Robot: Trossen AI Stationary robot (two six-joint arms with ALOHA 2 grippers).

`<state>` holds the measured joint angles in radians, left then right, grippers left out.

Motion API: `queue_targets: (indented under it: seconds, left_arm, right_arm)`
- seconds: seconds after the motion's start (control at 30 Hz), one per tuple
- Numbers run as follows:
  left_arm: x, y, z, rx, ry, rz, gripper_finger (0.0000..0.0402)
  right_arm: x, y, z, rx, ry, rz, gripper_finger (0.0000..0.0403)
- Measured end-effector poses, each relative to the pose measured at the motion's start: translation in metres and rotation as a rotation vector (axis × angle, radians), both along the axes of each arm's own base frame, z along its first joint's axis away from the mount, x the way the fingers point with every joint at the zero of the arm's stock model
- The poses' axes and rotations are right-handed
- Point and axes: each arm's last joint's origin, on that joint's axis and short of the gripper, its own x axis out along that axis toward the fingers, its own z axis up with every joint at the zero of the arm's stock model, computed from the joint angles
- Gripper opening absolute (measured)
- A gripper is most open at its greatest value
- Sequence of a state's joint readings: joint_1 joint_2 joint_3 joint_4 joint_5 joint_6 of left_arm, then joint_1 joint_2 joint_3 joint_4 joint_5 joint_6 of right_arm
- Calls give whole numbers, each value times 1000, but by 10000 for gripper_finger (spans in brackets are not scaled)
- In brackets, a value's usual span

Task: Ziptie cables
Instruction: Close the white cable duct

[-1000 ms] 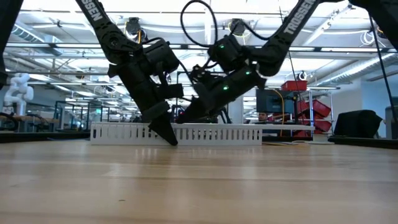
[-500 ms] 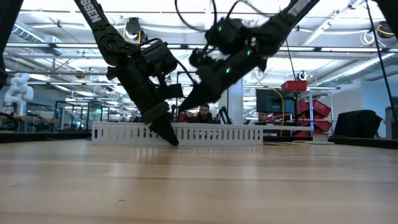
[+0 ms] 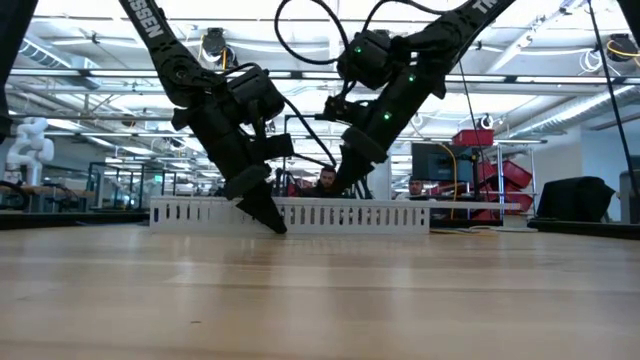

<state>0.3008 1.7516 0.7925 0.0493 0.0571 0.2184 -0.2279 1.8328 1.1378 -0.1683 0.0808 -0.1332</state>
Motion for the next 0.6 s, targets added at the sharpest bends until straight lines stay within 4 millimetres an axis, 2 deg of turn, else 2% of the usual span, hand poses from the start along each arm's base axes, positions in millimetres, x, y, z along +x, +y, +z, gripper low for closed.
queue_targets:
  seconds: [0.37, 0.6]
  left_arm:
    - [0, -4, -1, -40, -6, -76, 242]
    - [2, -14, 0, -145, -37, -186, 242]
  right_arm:
    - [3, 10, 2, 4, -11, 22, 0]
    - [6, 22, 5, 8, -32, 50, 0]
